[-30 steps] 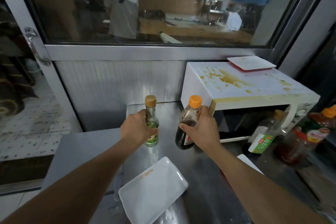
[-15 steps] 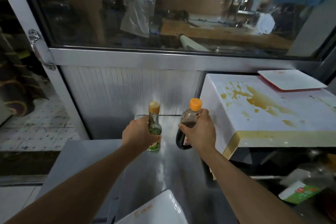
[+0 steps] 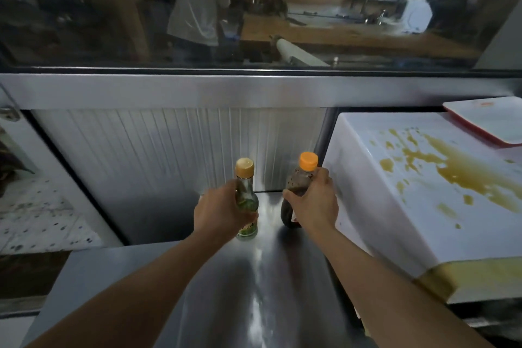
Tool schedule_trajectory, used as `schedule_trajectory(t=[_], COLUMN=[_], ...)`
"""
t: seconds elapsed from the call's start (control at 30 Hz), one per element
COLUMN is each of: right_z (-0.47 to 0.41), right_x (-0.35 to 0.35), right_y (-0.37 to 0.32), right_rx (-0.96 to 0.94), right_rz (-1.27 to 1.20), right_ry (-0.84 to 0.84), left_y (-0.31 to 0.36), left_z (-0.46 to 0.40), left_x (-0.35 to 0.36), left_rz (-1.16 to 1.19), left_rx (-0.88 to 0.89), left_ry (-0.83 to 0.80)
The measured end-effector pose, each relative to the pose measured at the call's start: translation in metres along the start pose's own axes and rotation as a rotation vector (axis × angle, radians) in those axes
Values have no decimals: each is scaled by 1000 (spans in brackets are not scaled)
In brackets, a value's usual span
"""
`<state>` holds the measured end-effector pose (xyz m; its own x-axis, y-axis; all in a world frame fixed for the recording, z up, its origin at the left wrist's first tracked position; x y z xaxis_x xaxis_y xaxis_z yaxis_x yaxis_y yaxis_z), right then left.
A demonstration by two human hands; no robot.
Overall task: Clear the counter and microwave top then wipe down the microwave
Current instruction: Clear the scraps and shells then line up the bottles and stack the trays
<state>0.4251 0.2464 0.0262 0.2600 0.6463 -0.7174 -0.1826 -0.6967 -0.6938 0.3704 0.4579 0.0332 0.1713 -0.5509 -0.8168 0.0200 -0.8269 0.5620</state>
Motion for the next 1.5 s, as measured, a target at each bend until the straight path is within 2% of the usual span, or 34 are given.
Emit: schedule_trajectory(t=[0.43,0.67,0.83,1.0,1.5], right_z=[-47,-46,-23,-16,-44], right_x=[36,43,55,84,96], right_y=[7,11,43,70,75], right_rx=[17,9,149,320,386], right_rz=[-40,-92,-55,-71,-15], right_ry=[128,119,115,16,82], left_y=[-35,-40,-36,-32,-34], left_z=[-60,-69,-72,-80,-98], left_x=[33,39,42,47,76], left_rz=[62,65,72,87,65], left_rx=[87,113,151,195,234], left_ry=[-42,-47,-62,-70,-65])
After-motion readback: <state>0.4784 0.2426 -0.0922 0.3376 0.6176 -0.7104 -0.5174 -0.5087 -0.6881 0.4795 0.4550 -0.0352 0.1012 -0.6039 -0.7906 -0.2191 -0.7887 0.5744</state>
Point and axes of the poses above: each hand's wrist, its own z-axis away from the middle knuckle, its own x-axis out of the palm, y = z × x, the point moved 10 cm from there along -z, towards the middle knuckle, and after that the axes turned 9 degrees about x, right-handed, at the moved point
